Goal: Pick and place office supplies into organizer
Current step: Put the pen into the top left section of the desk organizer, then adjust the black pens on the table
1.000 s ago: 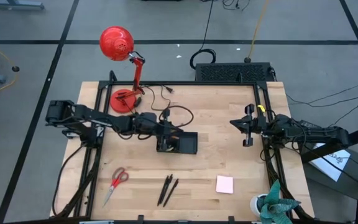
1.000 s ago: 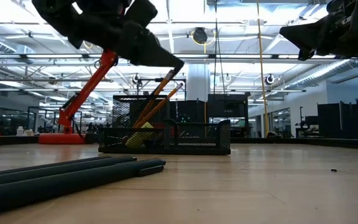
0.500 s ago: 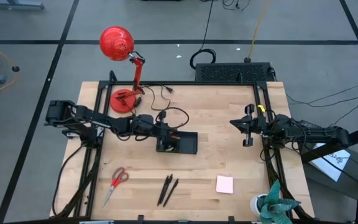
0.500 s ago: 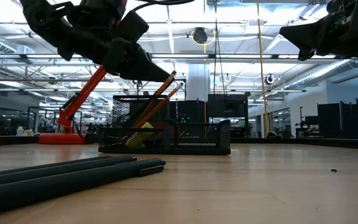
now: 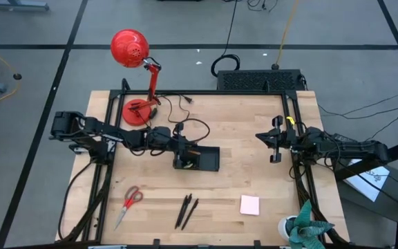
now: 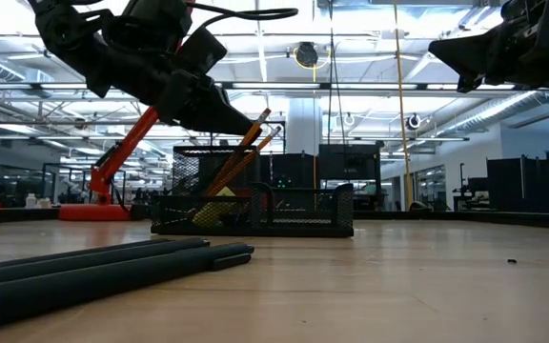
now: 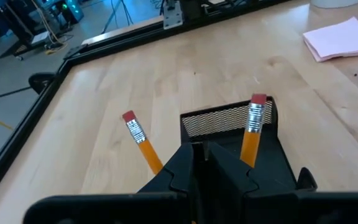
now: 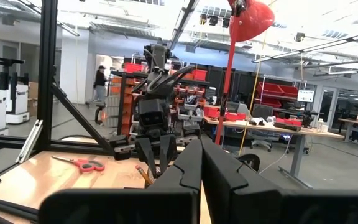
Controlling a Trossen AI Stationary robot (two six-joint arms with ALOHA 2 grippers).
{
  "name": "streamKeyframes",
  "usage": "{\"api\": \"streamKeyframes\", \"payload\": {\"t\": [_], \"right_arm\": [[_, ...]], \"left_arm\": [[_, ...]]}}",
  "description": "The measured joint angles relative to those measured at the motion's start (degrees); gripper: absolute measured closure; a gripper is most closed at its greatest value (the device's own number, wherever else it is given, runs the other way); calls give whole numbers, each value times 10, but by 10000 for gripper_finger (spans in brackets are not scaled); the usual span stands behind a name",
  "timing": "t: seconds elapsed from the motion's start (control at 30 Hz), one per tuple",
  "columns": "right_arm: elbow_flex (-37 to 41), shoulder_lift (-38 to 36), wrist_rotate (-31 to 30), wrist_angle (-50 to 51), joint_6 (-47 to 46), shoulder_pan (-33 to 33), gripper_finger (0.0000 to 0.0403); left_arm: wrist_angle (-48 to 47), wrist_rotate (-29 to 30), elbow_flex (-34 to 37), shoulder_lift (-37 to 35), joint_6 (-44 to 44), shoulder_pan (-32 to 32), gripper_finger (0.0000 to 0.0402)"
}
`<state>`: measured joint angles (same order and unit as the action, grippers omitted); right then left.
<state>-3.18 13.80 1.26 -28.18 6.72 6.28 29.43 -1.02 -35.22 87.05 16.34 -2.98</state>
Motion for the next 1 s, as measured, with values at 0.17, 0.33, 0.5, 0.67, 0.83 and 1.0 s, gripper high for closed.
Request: {"api": "streamKeyframes", "payload": {"t": [0.17, 0.33, 0.5, 0.67, 0.83, 1.0], "right_arm": [[0, 0, 0, 0, 0, 0, 403], [0, 0, 0, 0, 0, 0, 403], [0, 0, 0, 0, 0, 0, 403], [0, 0, 0, 1, 0, 0, 403], [0, 0, 1, 1, 0, 0, 403], [0, 0, 1, 2, 0, 0, 403]], "left_arm": [[0, 0, 0, 0, -15, 0, 360], [-12, 4, 0, 0, -39, 0, 335], [-10, 11, 0, 0, -49, 0, 300], [-12, 55, -5, -24, -38, 14, 283], [-88, 120, -25, -90, -8, 46, 277], [-286, 197, -88, -167, -95, 104, 277]]}}
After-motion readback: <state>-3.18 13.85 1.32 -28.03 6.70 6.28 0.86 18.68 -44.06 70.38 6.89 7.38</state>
